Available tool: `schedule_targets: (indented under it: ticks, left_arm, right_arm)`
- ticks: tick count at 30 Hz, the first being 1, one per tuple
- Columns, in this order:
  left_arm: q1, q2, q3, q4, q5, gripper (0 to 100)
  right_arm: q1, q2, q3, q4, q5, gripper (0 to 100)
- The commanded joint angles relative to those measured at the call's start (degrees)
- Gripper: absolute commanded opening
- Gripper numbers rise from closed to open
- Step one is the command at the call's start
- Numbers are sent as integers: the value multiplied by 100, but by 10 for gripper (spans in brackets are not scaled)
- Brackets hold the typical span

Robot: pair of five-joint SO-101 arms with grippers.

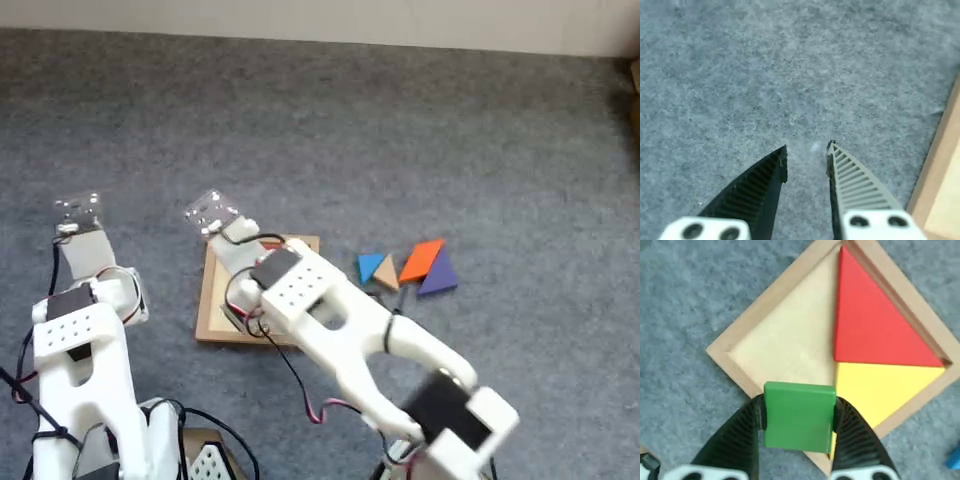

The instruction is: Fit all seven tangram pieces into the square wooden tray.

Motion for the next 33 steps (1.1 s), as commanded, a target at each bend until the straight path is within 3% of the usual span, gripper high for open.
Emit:
schedule_targets:
  ticks: [1, 11, 22, 33]
  left_arm:
    - [-119, -171, -171, -70, 88, 140]
    - [-84, -171, -145, -273, 105, 140]
    - [-84, -171, -136, -273, 105, 140]
    - [-84, -171, -136, -273, 105, 140]
  right_arm:
    - [-66, 198, -629, 40, 114, 10]
    - [-66, 646, -752, -48, 132, 15]
    - [-48, 927, -760, -286, 316, 193]
    - [-40, 418, -980, -84, 308, 199]
